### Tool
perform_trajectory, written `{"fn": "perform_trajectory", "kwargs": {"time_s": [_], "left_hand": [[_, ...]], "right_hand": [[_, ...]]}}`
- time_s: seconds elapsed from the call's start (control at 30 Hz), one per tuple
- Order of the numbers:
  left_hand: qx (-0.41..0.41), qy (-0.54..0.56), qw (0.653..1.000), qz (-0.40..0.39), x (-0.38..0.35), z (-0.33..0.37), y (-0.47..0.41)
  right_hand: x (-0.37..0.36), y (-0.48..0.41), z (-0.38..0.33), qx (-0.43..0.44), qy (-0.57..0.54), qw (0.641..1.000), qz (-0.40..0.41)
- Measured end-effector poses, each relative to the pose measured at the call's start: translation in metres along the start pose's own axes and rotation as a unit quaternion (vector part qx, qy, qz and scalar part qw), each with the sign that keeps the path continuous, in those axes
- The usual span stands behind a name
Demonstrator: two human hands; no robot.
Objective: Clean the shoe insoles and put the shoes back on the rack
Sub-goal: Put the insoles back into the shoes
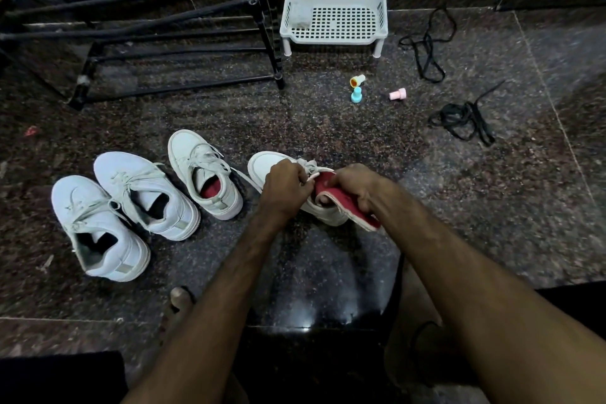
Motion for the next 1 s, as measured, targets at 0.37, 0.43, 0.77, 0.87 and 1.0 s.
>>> {"fn": "perform_trajectory", "kwargs": {"time_s": [0.37, 0.43, 0.77, 0.87, 1.0], "left_hand": [[-0.031, -0.002, 0.999, -0.026, 0.001, 0.003, -0.001], [-0.03, 0.002, 0.999, -0.031, 0.005, 0.002, -0.004], [-0.034, -0.026, 0.999, -0.031, 0.005, 0.006, -0.003], [-0.033, -0.011, 0.999, -0.031, 0.004, 0.005, -0.003], [-0.038, -0.004, 0.999, -0.028, 0.004, 0.004, -0.001]], "right_hand": [[-0.02, -0.012, 0.003, -0.024, -0.141, 0.988, -0.057], [-0.026, -0.012, 0.006, 0.018, -0.236, 0.971, -0.03], [0.004, 0.024, -0.033, 0.01, 0.479, 0.864, 0.156], [0.003, 0.022, -0.024, 0.023, 0.473, 0.858, 0.199], [0.0, 0.016, -0.018, 0.022, 0.424, 0.882, 0.203]]}}
Point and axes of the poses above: each hand's wrist, its own y-axis away from the middle knuckle, its own x-axis out of the back of the hand, z = x × y, the point moved 2 cm from there along -y, towards the middle knuckle, and after that the axes turned 12 degrees about -z, right-handed, at the moved point
